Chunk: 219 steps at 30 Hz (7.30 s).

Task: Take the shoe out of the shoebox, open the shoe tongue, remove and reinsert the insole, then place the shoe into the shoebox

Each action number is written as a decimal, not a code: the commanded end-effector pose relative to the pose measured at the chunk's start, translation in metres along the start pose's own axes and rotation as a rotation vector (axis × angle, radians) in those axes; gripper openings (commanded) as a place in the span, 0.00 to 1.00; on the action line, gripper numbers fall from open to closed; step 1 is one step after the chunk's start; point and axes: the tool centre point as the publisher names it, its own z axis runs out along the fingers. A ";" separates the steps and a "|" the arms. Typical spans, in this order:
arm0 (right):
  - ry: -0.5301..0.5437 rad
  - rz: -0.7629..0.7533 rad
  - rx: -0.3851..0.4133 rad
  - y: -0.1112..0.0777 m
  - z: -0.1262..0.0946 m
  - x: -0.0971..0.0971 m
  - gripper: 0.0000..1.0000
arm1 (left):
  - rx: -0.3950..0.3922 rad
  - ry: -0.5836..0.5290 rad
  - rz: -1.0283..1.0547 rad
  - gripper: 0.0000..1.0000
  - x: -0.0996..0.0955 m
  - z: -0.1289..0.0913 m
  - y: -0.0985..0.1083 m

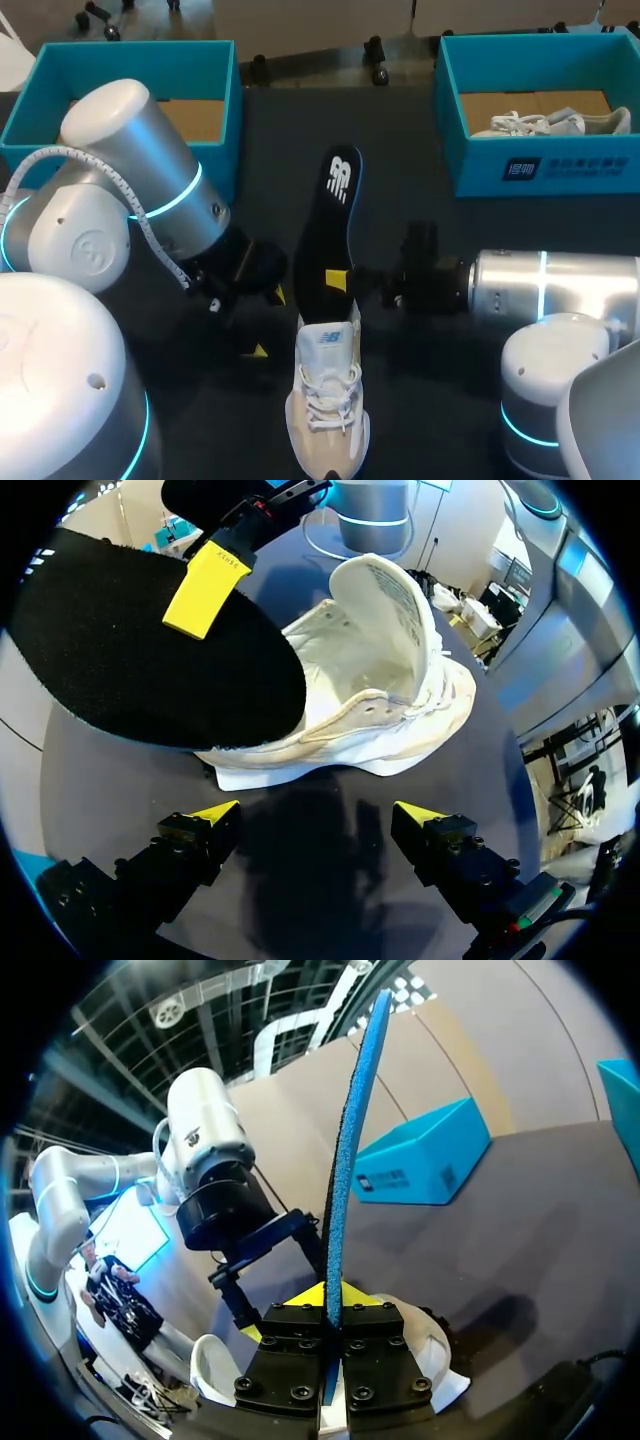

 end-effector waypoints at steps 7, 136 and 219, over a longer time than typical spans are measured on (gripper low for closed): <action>0.007 0.006 0.021 -0.001 0.003 -0.002 0.00 | 0.003 -0.006 -0.009 1.00 0.001 0.000 0.000; 0.194 -0.053 -0.011 -0.016 0.008 0.007 0.10 | -0.020 -0.076 -0.035 1.00 0.000 0.002 -0.004; 0.170 -0.027 -0.038 -0.017 0.014 0.009 0.00 | -0.020 -0.076 -0.035 1.00 0.000 0.002 -0.004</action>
